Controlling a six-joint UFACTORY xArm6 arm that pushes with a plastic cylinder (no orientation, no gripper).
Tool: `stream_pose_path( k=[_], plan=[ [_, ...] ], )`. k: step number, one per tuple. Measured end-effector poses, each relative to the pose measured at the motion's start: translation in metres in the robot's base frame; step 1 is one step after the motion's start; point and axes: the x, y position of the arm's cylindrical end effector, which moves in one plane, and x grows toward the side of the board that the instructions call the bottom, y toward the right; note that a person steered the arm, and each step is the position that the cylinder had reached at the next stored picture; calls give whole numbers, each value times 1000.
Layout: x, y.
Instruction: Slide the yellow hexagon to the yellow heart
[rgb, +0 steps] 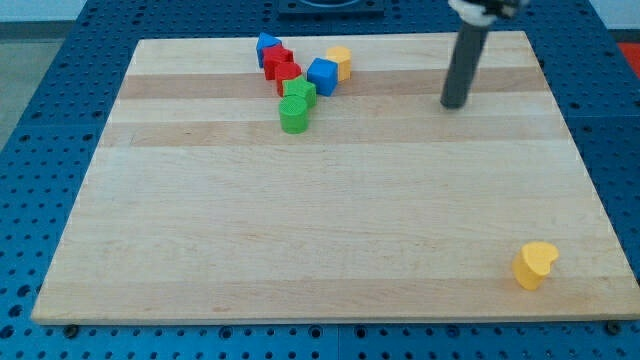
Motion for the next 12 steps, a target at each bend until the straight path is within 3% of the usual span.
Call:
stream_pose_path(
  k=[1,2,4,8,10,12],
  plan=[
    [-70,-7],
    [-107,-56],
    [-109,-162],
    [-37,-135],
    [40,-136],
    [93,-83]
  ],
)
